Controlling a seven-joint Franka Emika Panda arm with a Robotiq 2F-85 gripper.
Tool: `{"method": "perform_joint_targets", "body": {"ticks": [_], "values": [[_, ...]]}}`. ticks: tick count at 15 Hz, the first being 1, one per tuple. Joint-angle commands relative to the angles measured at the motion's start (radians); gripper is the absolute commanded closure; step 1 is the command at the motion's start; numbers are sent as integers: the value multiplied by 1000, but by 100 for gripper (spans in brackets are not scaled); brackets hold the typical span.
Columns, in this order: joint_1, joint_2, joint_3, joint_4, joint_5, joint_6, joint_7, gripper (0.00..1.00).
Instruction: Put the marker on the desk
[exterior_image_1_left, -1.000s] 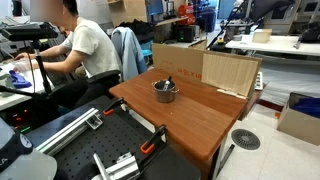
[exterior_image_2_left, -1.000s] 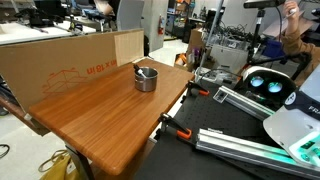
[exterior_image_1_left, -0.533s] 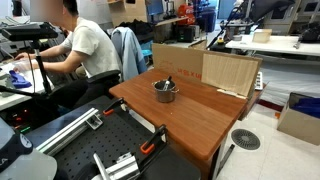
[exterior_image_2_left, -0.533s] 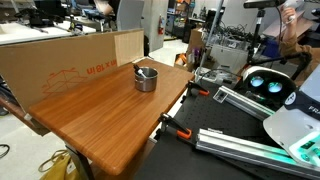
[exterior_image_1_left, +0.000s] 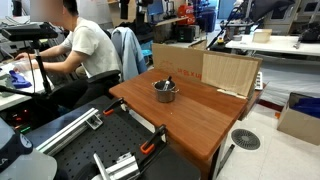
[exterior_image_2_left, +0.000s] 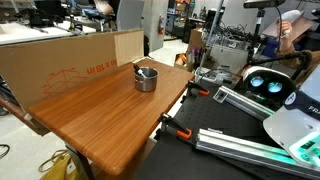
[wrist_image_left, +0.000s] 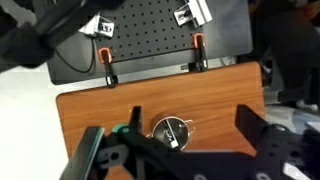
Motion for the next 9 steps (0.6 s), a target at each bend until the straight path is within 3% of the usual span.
{"method": "perform_joint_targets", "body": {"ticks": [1, 9], "values": [[-7, 73, 19, 1, -38, 91, 31, 0], [1, 279, 36, -16, -95, 356, 89, 0]]}}
